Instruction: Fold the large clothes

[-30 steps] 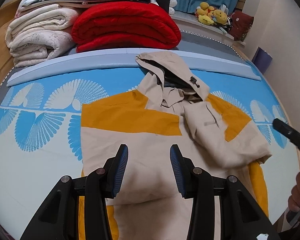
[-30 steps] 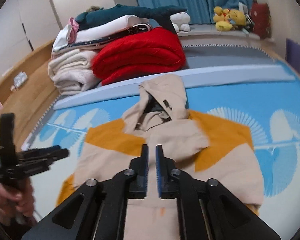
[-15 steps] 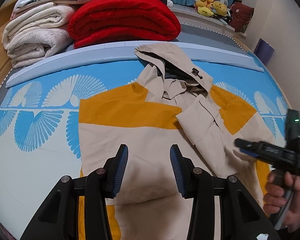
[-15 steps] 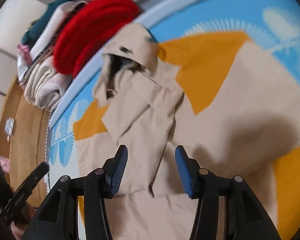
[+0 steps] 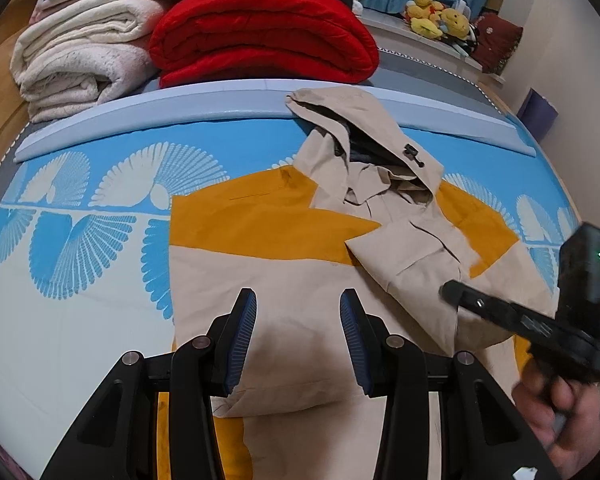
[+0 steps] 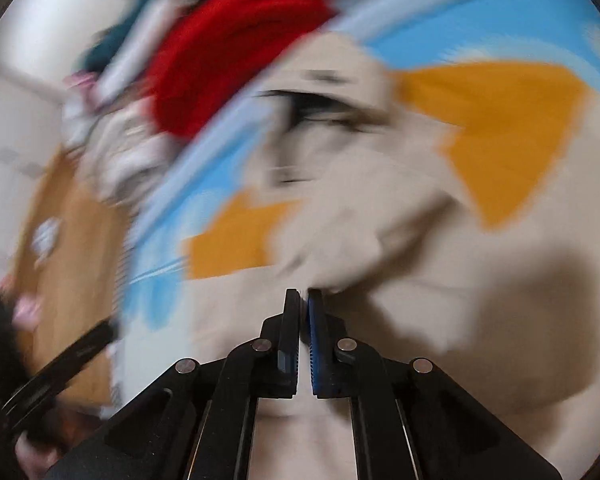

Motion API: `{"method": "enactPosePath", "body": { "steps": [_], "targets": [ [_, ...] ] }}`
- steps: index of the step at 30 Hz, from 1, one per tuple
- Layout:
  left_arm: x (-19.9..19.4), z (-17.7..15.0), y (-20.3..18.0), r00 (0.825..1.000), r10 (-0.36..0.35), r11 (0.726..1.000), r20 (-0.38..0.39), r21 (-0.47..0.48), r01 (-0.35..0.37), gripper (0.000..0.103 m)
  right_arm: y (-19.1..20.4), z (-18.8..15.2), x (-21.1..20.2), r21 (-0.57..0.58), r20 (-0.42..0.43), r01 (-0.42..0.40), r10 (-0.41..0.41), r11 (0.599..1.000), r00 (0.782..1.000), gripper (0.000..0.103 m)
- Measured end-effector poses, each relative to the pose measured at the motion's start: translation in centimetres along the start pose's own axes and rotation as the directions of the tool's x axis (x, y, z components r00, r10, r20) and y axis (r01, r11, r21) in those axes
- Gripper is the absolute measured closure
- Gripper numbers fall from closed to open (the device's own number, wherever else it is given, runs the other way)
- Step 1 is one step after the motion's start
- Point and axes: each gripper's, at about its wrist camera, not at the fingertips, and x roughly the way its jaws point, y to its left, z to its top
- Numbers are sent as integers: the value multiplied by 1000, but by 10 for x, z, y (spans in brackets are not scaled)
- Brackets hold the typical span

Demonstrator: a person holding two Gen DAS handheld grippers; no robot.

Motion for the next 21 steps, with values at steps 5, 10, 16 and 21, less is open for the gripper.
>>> {"method": "enactPosePath", "body": {
  "steps": [5,10,16,21],
  "targets": [
    [2,2,9,1000,1,999,-8,-32,-1,63,52,-8,-1,-170,-105,-139,122,976,987,82],
    [8,2,16,1000,-10,997,-26,-72,9,63,59,-7,-15,-213,-72,-93,80,973,994,57],
    [24,-3,-10,997,-63,996,-51,-61,60,63,46,5,-60,-245,28,23,-16,969,999,57],
    [49,-13,-62,990,-112,993,-84,20,114,58,-7,12,-94,-13,135,208,-204,978,970,57]
  ]
}}
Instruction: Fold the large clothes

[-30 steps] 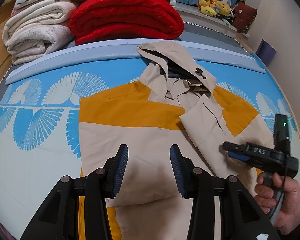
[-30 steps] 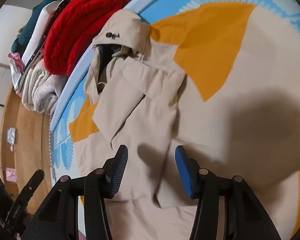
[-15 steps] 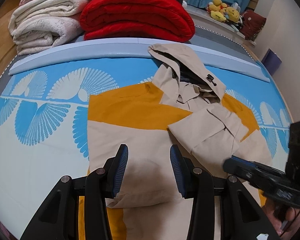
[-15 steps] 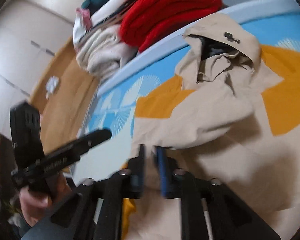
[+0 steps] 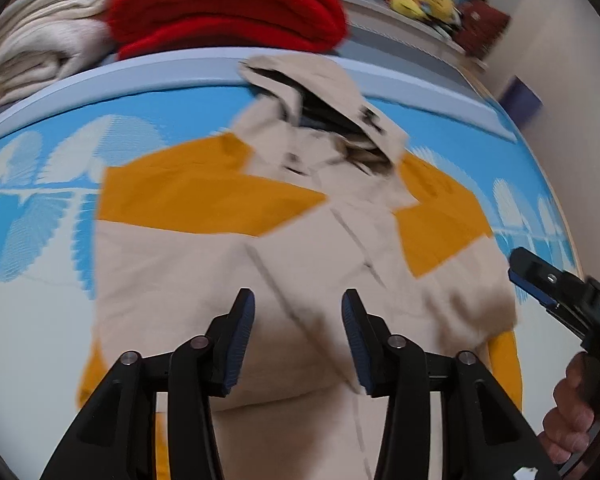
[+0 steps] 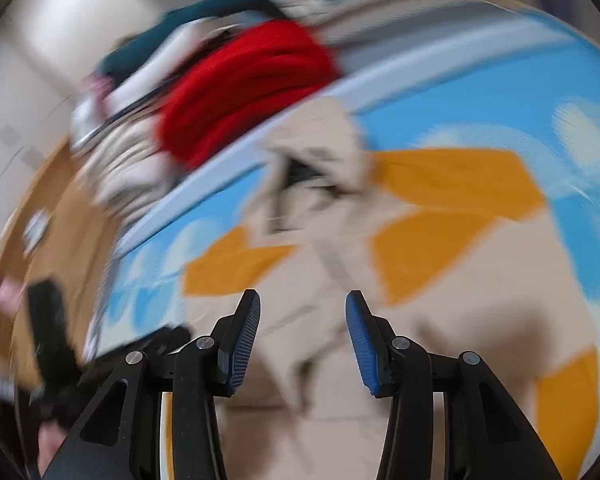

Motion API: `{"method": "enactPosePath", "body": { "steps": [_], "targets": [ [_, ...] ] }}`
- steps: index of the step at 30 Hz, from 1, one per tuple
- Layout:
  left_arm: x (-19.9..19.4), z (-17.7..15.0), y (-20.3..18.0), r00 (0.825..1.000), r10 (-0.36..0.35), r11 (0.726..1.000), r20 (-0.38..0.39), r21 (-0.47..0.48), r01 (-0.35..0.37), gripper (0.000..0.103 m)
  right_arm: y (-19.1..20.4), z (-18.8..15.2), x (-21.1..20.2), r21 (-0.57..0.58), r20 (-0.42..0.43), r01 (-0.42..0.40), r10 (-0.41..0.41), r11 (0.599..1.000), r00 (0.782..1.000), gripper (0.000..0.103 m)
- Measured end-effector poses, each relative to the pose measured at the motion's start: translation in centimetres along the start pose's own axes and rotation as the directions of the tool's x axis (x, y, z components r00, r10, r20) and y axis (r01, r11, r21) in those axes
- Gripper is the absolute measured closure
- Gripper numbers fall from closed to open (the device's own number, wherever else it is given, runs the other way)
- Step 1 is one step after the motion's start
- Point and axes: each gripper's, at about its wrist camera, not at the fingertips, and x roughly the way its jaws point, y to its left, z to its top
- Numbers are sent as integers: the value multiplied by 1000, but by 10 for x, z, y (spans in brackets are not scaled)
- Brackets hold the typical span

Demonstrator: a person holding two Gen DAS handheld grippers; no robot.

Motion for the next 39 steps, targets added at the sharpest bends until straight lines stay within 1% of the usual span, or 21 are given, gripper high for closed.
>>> {"method": "enactPosePath", "body": {
  "steps": [2,3,5,7,8,9,13,15,17,18,19,21,23,28,30,32,33,36,37,38,39],
  "targets": [
    [13,-5,-18,1000,-8,999,-15,40,8,50,-28,-2,1,94,-24,92,-90,991,996,57],
    [19,-8,-25,1000,-11,998,-24,56,12,45,-43,-4,2,137,-47,147,-142,980,989,57],
    [34,-14,-39,999,-14,996,-50,88,18,41,-76,-12,8,213,-116,256,-236,943,965,57],
    [48,-22,-49,997,1,992,-80,128,9,39,-107,-21,13,294,-202,337,-287,894,937,57],
    [54,-27,-54,996,27,988,-89,156,-13,38,-120,-26,15,343,-241,358,-287,869,927,57],
    [58,-29,-56,995,49,984,-91,174,-33,38,-131,-30,17,386,-267,360,-271,849,925,57],
    [76,-36,-58,984,151,966,-93,228,-126,38,-153,-37,30,483,-318,333,-192,810,928,57],
    [79,-36,-52,977,193,960,-89,223,-169,38,-158,-42,37,527,-342,332,-163,782,925,57],
    [72,-32,-40,976,205,966,-73,174,-190,37,-161,-49,42,553,-349,333,-151,764,925,60],
    [64,-27,-31,979,197,973,-56,131,-189,37,-162,-50,44,557,-345,331,-149,762,926,78],
    [55,-22,-23,981,191,978,-36,88,-187,36,-162,-50,46,555,-336,322,-147,767,930,88],
    [34,-12,-3,982,190,982,5,3,-190,35,-161,-49,50,536,-334,331,-164,777,928,94],
    [20,-5,15,987,158,985,14,-67,-157,35,-161,-49,50,528,-333,346,-186,776,925,97],
    [3,-9,55,996,78,973,-40,-214,-85,35,-156,-48,55,523,-337,349,-187,778,923,97],
    [3,-13,64,996,59,967,-68,-242,-74,35,-152,-48,58,519,-340,357,-195,777,920,97],
    [-1,-14,75,993,88,961,-85,-256,-107,41,-150,-47,58,510,-340,376,-221,773,914,97],
    [-2,-14,79,992,92,960,-91,-255,-113,40,-149,-47,58,506,-339,382,-229,773,912,97],
    [-4,-18,98,993,38,954,-113,-291,-70,41,-139,-44,57,485,-342,397,-249,779,906,92],
    [-5,-20,101,993,29,950,-117,-305,-64,46,-134,-43,56,473,-341,402,-258,784,904,89],
    [-4,-22,105,992,22,948,-126,-312,-61,52,-128,-42,54,460,-337,401,-263,792,904,83],
    [-3,-23,108,990,28,949,-136,-306,-69,68,-123,-42,53,451,-333,400,-265,798,905,76]
  ]
}}
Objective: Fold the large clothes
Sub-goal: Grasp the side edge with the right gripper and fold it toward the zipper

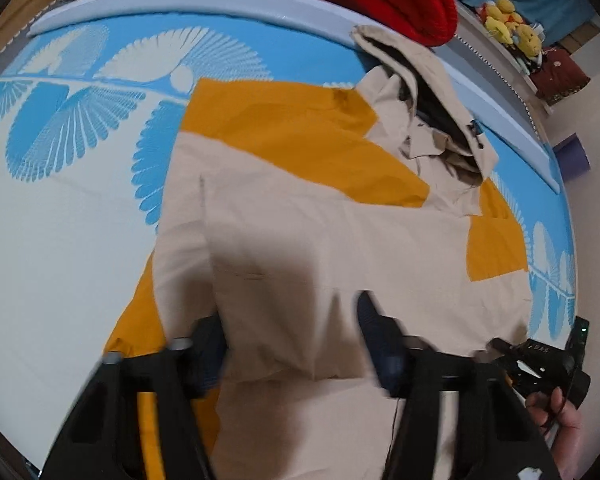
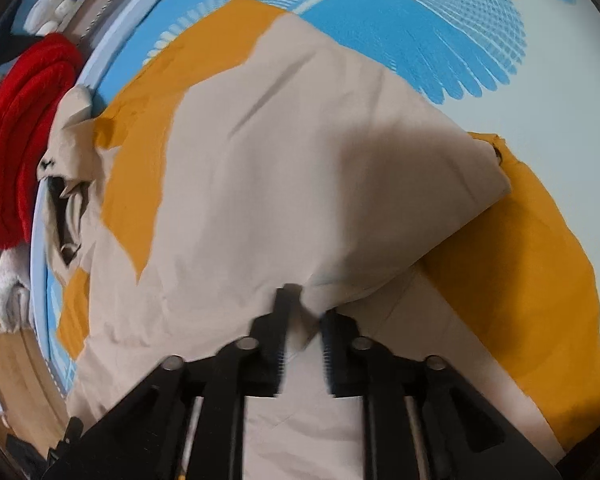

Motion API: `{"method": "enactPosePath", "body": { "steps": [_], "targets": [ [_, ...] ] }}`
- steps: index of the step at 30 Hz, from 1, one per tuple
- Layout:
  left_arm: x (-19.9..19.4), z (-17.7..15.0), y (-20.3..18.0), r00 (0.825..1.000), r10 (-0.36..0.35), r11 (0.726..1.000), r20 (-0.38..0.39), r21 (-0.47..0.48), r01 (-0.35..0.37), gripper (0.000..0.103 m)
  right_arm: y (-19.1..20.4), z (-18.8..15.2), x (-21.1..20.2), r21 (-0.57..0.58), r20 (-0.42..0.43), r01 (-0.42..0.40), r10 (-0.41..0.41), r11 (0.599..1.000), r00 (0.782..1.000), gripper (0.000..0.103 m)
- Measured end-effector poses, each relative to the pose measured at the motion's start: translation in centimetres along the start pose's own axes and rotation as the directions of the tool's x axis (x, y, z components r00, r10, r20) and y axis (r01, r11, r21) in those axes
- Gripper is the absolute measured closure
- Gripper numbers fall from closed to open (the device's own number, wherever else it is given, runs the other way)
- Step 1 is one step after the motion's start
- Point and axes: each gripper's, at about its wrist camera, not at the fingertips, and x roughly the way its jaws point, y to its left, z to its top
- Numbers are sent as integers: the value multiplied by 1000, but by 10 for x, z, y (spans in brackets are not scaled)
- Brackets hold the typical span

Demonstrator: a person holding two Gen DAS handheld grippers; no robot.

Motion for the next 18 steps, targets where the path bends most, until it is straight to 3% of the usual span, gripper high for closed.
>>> {"method": "enactPosePath", "body": {
  "steps": [1,2,6,10,13,15,18],
  "targets": [
    [0,0,3,1000,21,1000,-1,10,-21,89,2,-3,-2,-7,2,3,-3,1000,1000,74],
    [-1,0,6,999,38,999,8,18,-38,91,4,-5,-5,-13,3,5,-5,1000,1000,73],
    [-15,3,13,996,57,998,65,20,-59,91,12,-21,-22,-34,35,15,-14,999,999,73],
    [-17,6,23,982,175,984,78,5,-176,81,32,-44,-41,-122,105,6,7,992,994,73],
    [-25,8,25,956,264,964,126,-4,-266,75,47,-58,-48,-181,108,-28,48,983,993,73],
    [-31,9,19,955,249,967,162,20,-255,74,54,-62,-54,-207,121,-44,70,977,990,73],
    [-26,7,8,976,165,982,144,67,-176,72,61,-56,-67,-237,169,-61,103,970,980,73]
  ]
}}
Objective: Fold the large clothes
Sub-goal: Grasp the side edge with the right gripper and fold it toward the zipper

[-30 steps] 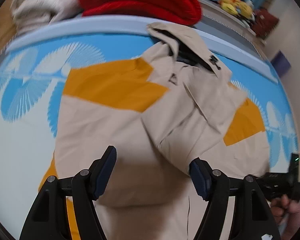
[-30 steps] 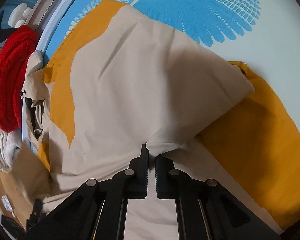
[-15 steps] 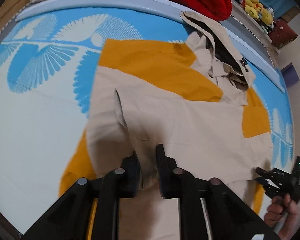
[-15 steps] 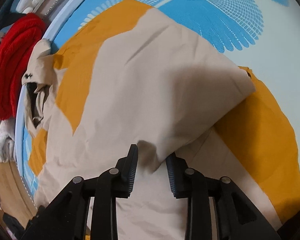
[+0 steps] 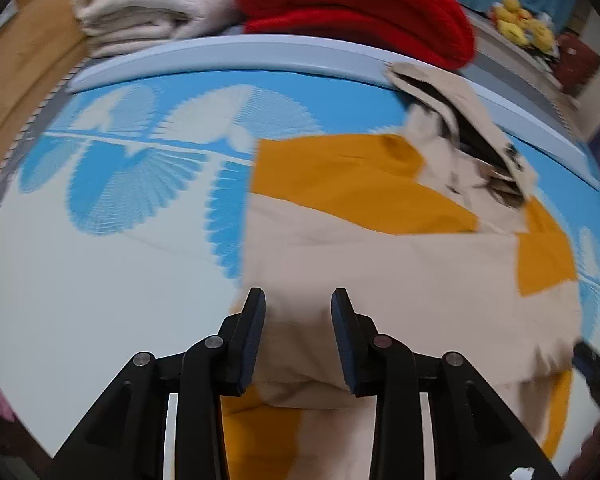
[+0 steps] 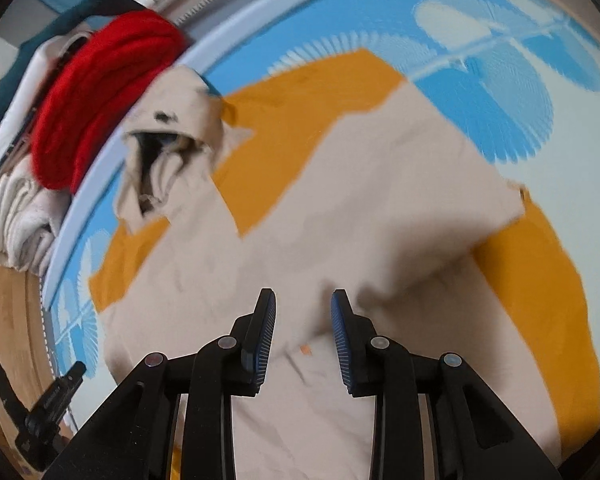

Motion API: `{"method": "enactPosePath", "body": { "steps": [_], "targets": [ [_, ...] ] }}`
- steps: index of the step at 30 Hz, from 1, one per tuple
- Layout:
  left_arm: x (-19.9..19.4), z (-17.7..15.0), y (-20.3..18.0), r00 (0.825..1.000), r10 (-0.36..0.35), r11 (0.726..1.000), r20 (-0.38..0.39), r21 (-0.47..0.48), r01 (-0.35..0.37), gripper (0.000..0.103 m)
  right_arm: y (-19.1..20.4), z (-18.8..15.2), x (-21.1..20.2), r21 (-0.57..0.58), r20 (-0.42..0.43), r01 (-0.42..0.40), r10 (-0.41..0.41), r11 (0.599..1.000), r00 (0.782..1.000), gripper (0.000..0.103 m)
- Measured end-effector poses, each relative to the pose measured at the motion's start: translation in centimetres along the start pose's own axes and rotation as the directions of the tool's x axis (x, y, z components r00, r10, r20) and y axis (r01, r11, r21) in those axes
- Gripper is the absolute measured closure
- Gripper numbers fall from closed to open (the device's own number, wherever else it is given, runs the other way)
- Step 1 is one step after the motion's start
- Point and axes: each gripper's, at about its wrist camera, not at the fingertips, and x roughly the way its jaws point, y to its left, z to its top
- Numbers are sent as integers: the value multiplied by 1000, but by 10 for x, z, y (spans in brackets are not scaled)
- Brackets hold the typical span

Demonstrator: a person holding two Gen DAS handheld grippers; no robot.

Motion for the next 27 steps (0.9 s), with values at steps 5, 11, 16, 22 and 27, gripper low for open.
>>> {"method": "enactPosePath", "body": {
  "steps": [5,11,16,22,27],
  "targets": [
    [46,-14,5,969,-125,988,-213,-113,103,72,-10,31,27,-27,-41,1,-2,1000,999,66],
    [57,-17,11,969,-39,993,-245,-117,11,73,-49,34,77,18,-224,115,-108,993,969,66],
    [44,-7,4,984,-35,997,-175,-78,22,68,-26,40,52,-90,-117,81,-91,993,989,66],
    [63,-17,7,973,20,996,-229,-77,-38,68,-28,45,59,-103,-125,124,-136,987,983,66],
    [32,-7,-11,994,36,999,-99,7,-36,68,-4,47,31,-228,11,141,-142,963,990,66]
  ]
}}
